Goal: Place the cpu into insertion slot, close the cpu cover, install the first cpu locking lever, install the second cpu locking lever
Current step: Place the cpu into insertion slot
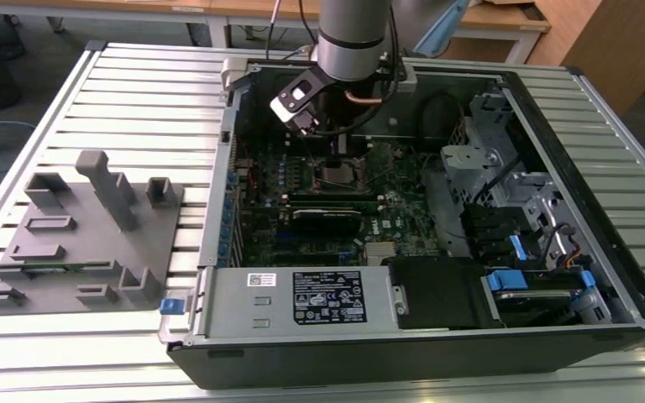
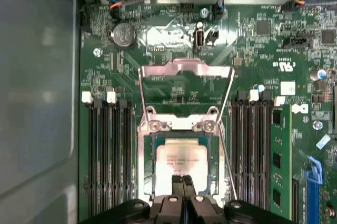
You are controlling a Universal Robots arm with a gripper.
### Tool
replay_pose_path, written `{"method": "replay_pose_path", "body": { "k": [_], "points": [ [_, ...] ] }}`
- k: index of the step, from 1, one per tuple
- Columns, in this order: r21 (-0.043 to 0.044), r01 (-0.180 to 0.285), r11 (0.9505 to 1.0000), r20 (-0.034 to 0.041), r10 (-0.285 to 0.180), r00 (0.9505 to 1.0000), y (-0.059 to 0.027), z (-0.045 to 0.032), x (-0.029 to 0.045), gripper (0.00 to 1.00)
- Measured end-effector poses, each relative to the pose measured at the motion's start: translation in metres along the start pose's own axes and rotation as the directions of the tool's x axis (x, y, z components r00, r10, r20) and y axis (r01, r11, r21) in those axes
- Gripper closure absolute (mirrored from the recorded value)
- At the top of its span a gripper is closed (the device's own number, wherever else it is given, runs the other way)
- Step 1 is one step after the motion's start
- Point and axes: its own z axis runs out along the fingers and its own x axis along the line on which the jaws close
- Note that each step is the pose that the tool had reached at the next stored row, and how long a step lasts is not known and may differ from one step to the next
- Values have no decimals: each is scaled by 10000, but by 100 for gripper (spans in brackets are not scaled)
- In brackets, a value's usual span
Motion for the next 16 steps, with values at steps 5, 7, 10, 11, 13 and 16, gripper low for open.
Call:
{"method": "replay_pose_path", "body": {
  "k": [5, 7, 10, 11, 13, 16],
  "points": [
    [27, 4, 10000, -5, -4, 10000, 55, 19, 1, 89],
    [29, 18, 10000, -3, -18, 10000, 80, 27, 2, 89],
    [29, 38, 10000, -2, -38, 10000, 83, 30, 1, 89],
    [26, 40, 10000, -7, -40, 10000, 83, 37, 2, 89],
    [28, 45, 10000, -5, -45, 10000, 83, 62, 2, 89],
    [28, 50, 10000, -5, -50, 10000, 82, 113, 2, 89]
  ]
}}
